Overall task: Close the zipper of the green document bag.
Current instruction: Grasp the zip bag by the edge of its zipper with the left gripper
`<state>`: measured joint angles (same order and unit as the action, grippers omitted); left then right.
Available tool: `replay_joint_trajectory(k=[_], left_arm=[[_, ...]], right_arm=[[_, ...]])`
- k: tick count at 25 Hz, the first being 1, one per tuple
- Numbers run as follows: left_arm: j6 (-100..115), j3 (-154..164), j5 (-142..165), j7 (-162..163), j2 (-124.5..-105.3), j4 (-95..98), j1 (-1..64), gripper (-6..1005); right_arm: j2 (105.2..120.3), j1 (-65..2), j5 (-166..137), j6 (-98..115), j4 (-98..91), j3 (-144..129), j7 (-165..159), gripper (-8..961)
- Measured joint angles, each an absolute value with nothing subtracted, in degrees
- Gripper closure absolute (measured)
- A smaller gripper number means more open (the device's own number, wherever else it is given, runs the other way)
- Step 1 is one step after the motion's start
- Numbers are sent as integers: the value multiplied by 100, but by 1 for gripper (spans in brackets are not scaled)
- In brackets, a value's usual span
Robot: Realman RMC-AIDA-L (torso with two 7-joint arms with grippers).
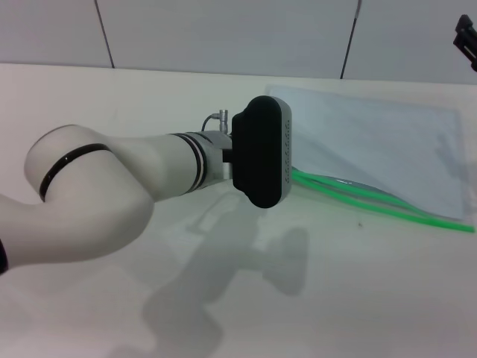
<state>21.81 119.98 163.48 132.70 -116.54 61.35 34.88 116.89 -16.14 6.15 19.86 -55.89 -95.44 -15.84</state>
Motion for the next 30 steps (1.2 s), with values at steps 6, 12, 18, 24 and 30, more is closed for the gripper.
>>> replay_joint_trajectory(k=[6,12,18,24,30], left_arm=[[1738,12184,16235,13260,-11654,5919,3550,219],[1458,12206,16173,13270,-11675,5627,3641,236],[1183,12213,16163,13243,-11679,5397,3673,239],[870,12375,16012,13247,-11681,5152,3776,243],[690,12499,15927,13238,-11679,5105,3801,246]], right_arm=[[11689,-1660,615,1987,-5589,-9572,-1583,126],[11689,-1672,615,1987,-5573,-9571,-1582,128],[11689,-1672,615,1986,-5572,-9584,-1582,130],[11689,-1678,615,1987,-5572,-9600,-1582,132],[11689,-1679,615,1986,-5572,-9610,-1582,132]])
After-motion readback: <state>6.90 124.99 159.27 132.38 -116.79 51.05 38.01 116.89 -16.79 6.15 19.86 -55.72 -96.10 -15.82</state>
